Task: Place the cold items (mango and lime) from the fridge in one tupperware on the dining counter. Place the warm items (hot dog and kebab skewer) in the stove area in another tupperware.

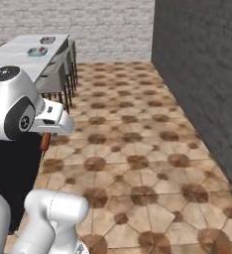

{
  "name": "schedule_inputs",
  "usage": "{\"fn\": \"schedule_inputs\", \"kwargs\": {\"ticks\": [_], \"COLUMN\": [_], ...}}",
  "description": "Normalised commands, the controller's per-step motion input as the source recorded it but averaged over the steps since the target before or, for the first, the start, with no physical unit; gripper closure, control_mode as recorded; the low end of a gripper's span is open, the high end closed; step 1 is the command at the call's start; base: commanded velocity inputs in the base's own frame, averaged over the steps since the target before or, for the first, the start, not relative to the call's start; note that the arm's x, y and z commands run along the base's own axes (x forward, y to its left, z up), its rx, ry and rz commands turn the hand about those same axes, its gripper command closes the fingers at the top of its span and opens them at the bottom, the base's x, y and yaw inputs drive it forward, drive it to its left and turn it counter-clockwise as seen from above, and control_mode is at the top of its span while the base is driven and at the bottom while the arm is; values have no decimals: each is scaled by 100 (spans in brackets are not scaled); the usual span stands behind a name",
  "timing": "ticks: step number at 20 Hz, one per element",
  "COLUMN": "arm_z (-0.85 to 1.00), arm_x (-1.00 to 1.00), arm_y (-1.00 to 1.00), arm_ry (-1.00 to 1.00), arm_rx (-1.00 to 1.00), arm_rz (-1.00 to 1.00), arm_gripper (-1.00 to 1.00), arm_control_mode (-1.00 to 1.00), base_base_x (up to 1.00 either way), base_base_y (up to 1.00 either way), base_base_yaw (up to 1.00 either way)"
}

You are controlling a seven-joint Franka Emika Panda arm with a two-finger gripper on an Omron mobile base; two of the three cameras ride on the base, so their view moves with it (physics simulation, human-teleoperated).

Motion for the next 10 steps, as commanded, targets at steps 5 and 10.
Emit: {"fn": "schedule_inputs", "kwargs": {"ticks": [5,10], "arm_z": [0,0], "arm_x": [0,0], "arm_y": [0,0], "arm_ry": [0,0], "arm_rx": [0,0], "arm_rz": [0,0], "arm_gripper": [100,100], "arm_control_mode": [100,100], "base_base_x": [95,95], "base_base_y": [-80,-77], "base_base_yaw": [40,42]}}
